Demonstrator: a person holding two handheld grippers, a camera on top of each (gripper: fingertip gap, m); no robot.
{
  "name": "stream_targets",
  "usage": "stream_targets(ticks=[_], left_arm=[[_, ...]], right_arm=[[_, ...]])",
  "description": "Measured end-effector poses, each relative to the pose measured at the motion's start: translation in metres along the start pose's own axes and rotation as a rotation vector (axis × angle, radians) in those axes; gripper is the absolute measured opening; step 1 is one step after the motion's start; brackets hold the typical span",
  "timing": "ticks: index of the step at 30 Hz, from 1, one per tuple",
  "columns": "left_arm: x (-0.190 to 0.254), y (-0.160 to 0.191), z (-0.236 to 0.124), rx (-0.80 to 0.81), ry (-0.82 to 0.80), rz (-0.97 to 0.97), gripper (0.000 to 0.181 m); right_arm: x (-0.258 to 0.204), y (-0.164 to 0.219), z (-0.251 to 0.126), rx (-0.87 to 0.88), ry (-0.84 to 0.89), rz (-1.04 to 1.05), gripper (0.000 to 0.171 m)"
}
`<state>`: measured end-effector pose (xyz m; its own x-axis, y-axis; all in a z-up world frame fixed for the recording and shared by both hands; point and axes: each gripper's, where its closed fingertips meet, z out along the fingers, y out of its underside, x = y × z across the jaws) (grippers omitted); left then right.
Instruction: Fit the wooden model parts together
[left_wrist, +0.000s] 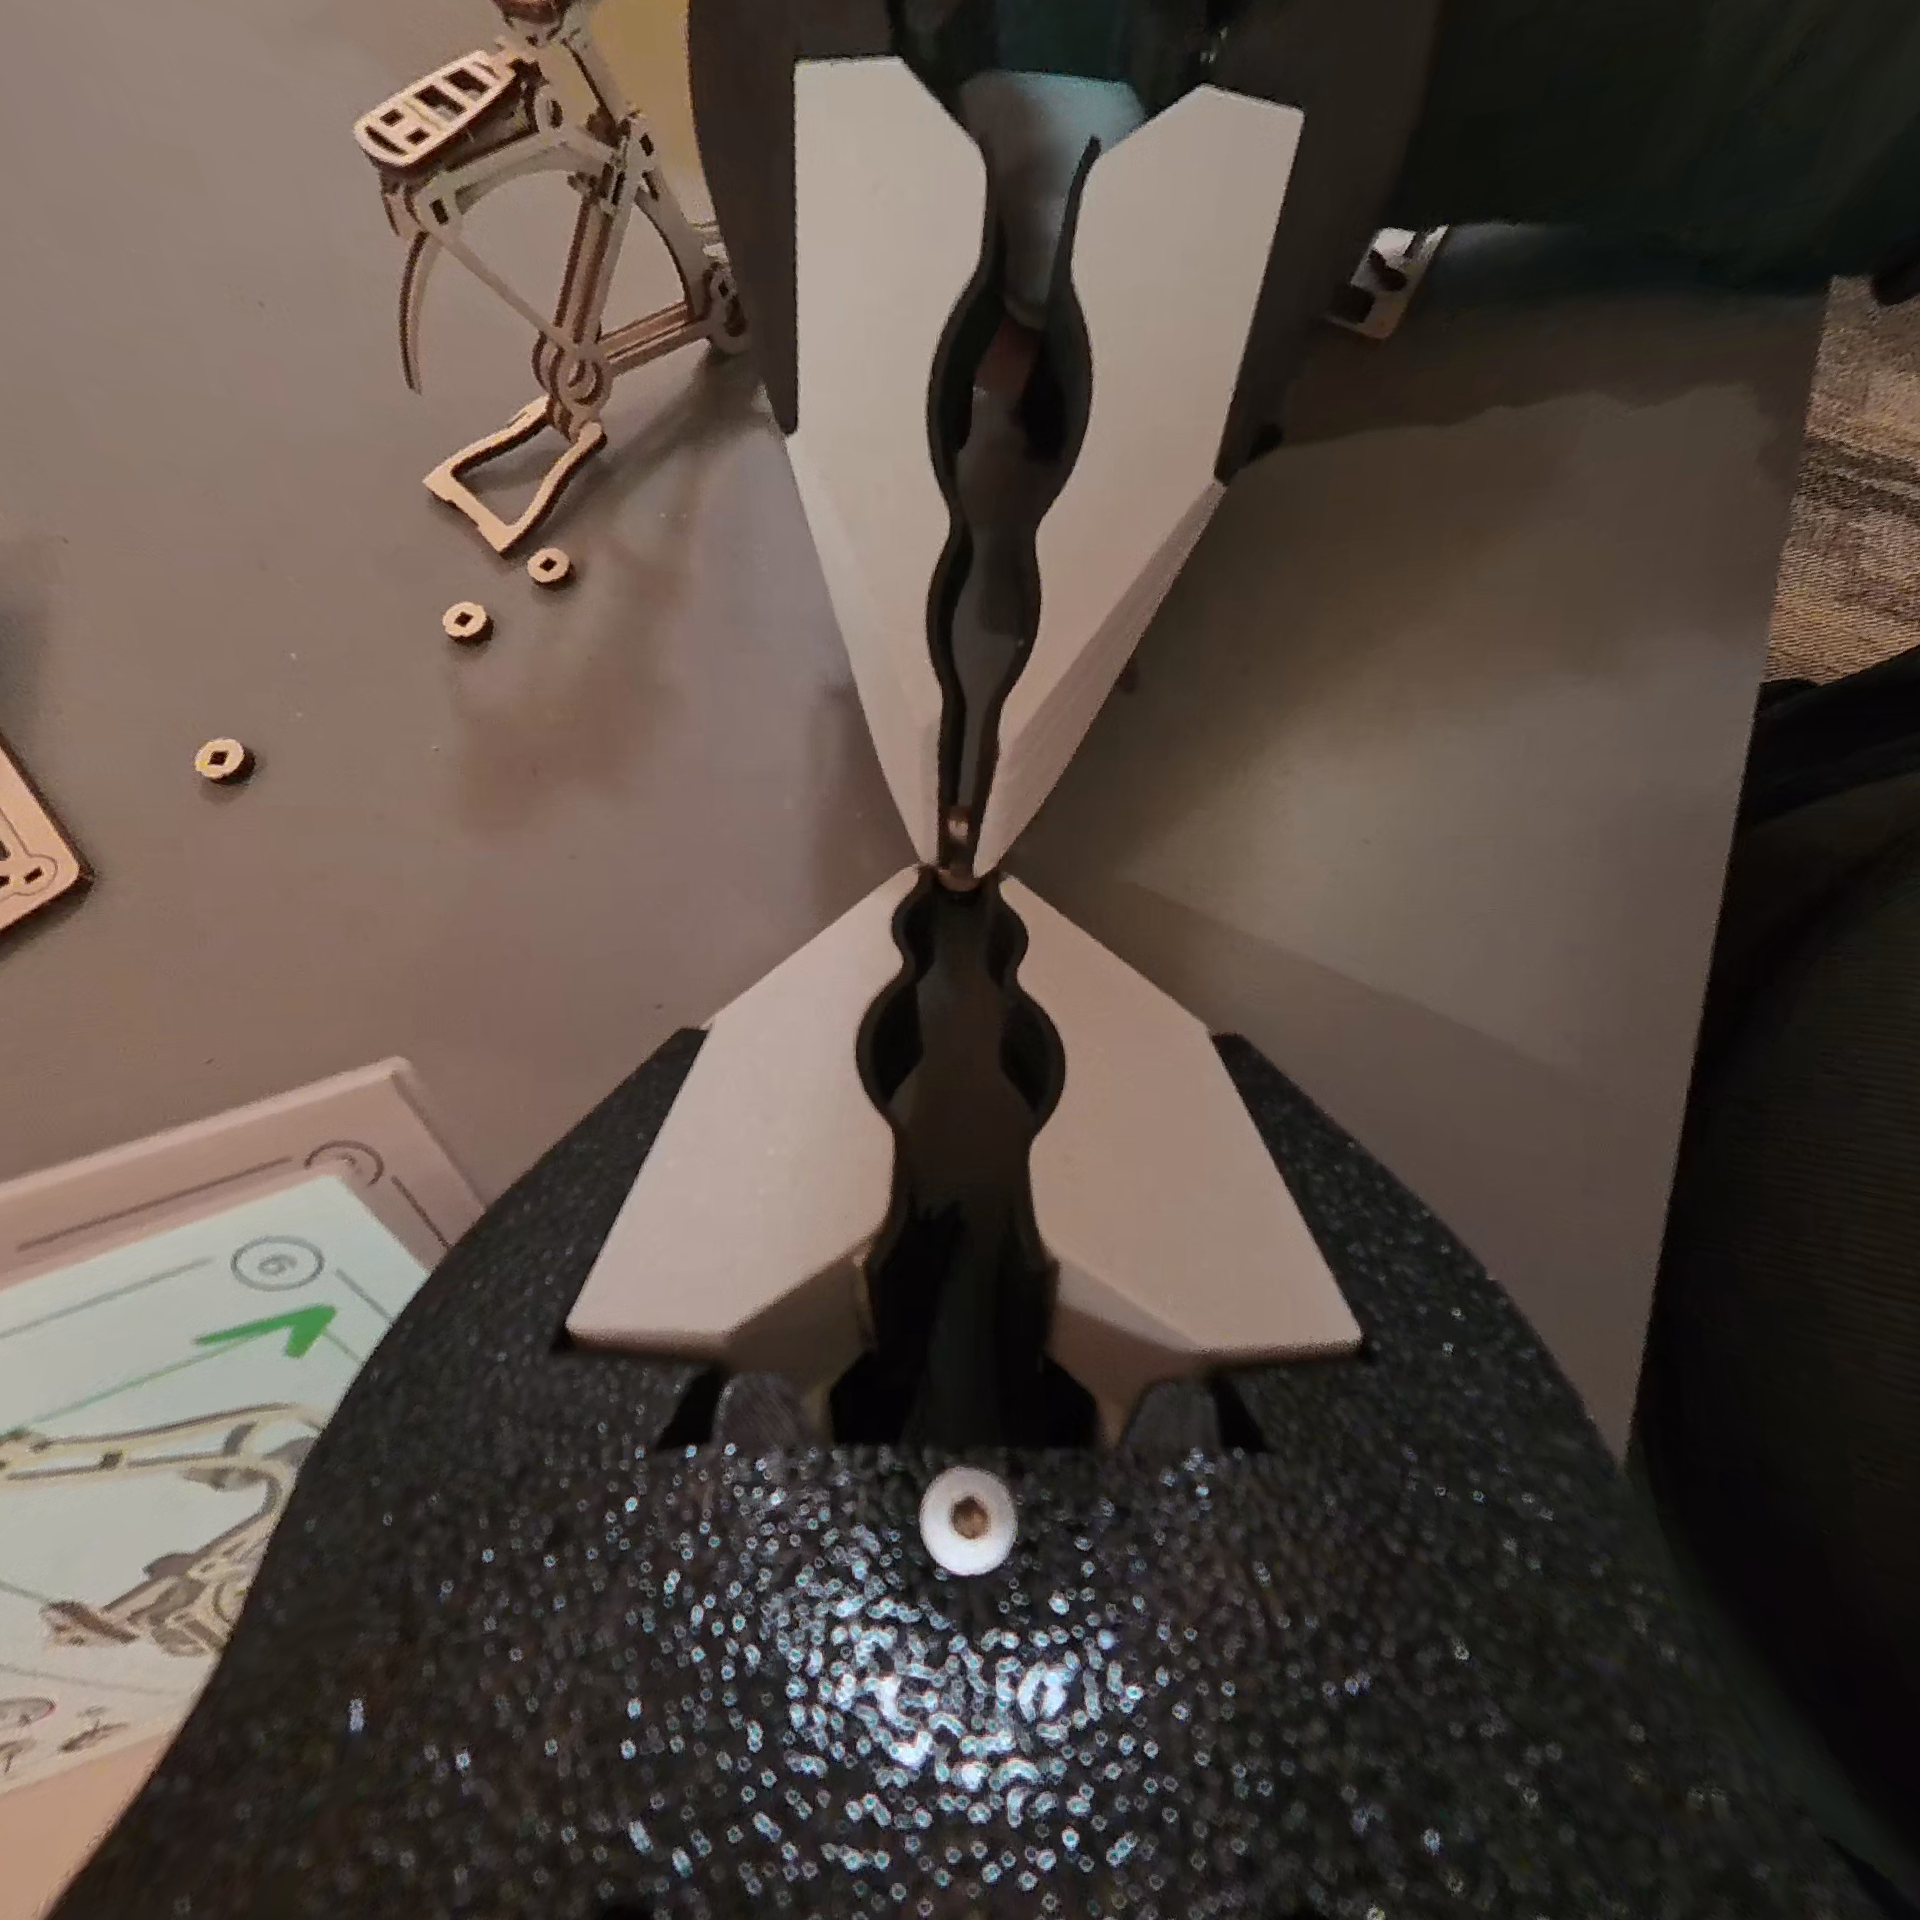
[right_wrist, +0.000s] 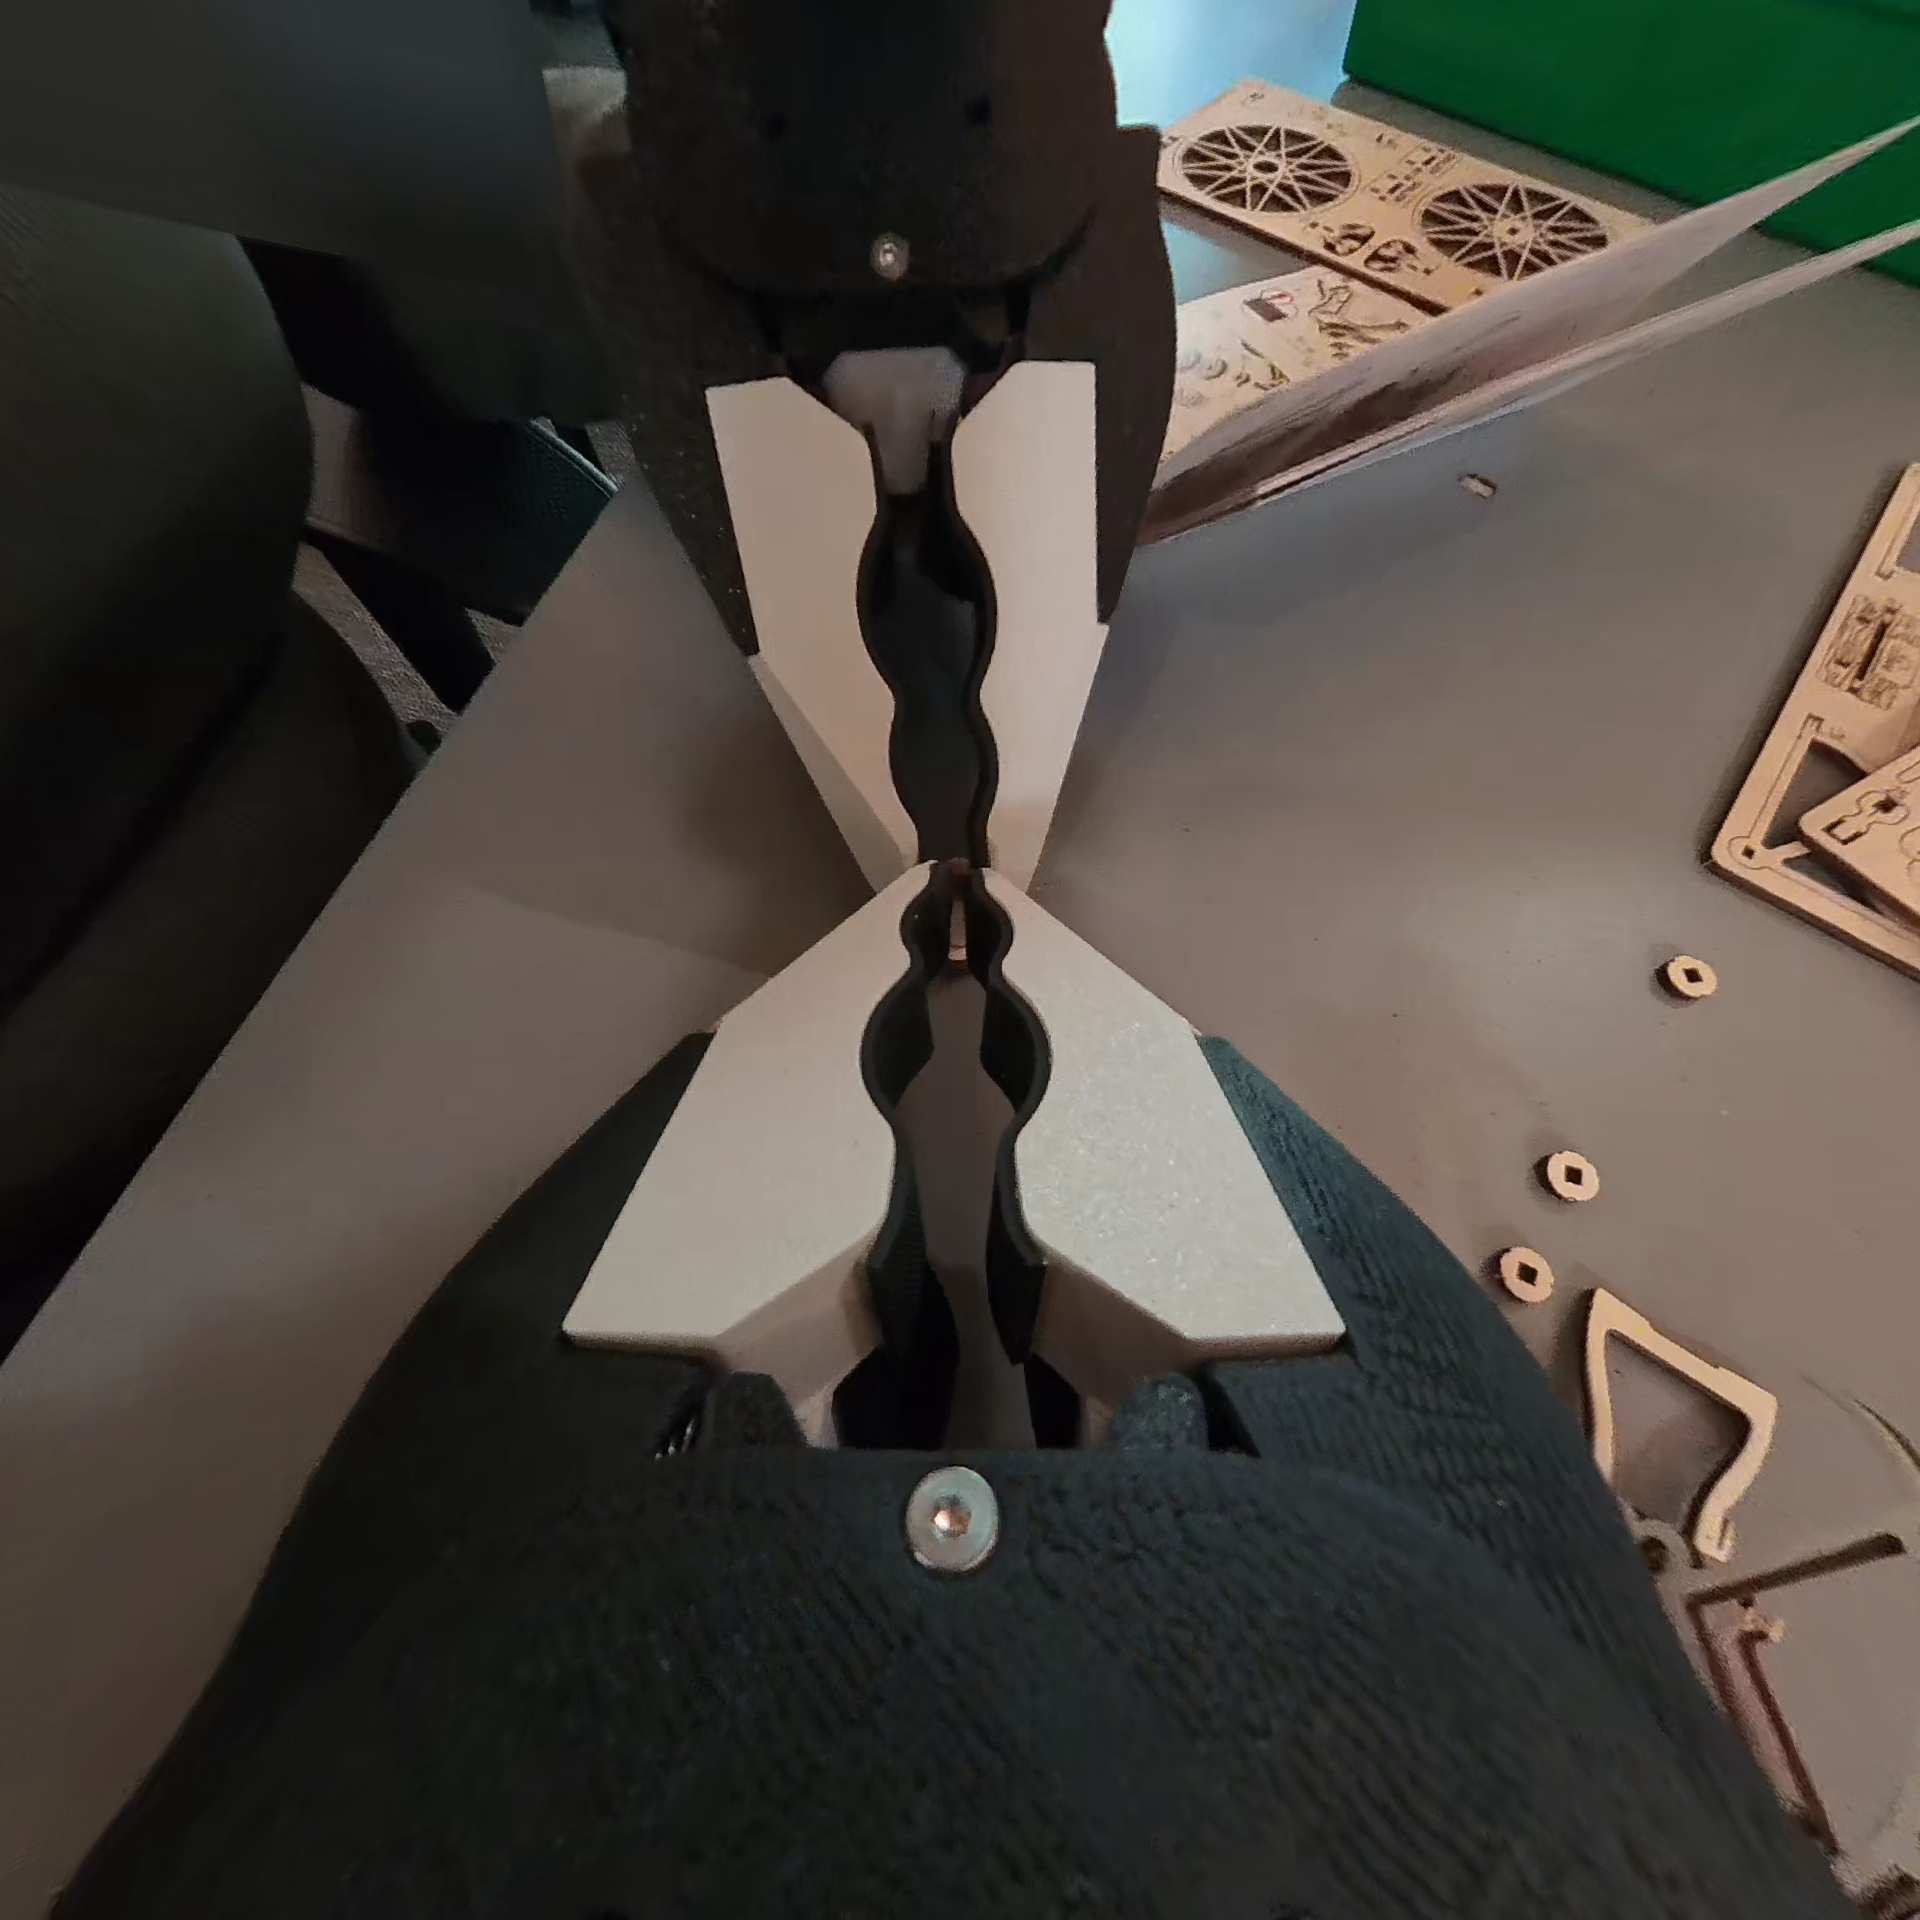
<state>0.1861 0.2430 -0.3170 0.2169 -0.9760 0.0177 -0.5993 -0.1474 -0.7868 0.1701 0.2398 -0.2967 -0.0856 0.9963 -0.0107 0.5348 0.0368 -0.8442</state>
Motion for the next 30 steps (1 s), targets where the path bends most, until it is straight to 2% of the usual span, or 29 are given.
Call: stream_targets(ticks=[5,8,11,23,25,26,30], left_arm=[[0.009,0.002,-0.013,-0.027,0.078,-0.056,0.002],[0.001,-0.015,-0.031,0.058,0.034,-0.045,0.000],[-0.005,-0.018,-0.040,0.056,-0.008,-0.033,0.000],[-0.003,-0.014,-0.035,0.039,-0.011,-0.038,0.000],[-0.003,-0.013,-0.033,0.033,-0.007,-0.041,0.000],[-0.002,-0.012,-0.032,0.028,-0.006,-0.040,0.000],[0.002,-0.012,-0.030,0.024,0.007,-0.041,0.000]], right_arm=[[0.001,0.001,0.001,0.006,-0.003,0.013,0.003],[-0.001,0.001,0.000,0.009,-0.008,0.024,0.003],[0.001,0.001,0.001,0.010,-0.030,0.056,0.003],[0.002,0.003,0.001,-0.001,0.000,0.052,0.003],[0.011,0.011,0.000,-0.073,0.070,-0.012,0.003],[0.003,0.019,0.002,-0.117,0.033,-0.017,0.003],[0.002,0.024,0.015,-0.118,0.041,-0.009,0.002]])
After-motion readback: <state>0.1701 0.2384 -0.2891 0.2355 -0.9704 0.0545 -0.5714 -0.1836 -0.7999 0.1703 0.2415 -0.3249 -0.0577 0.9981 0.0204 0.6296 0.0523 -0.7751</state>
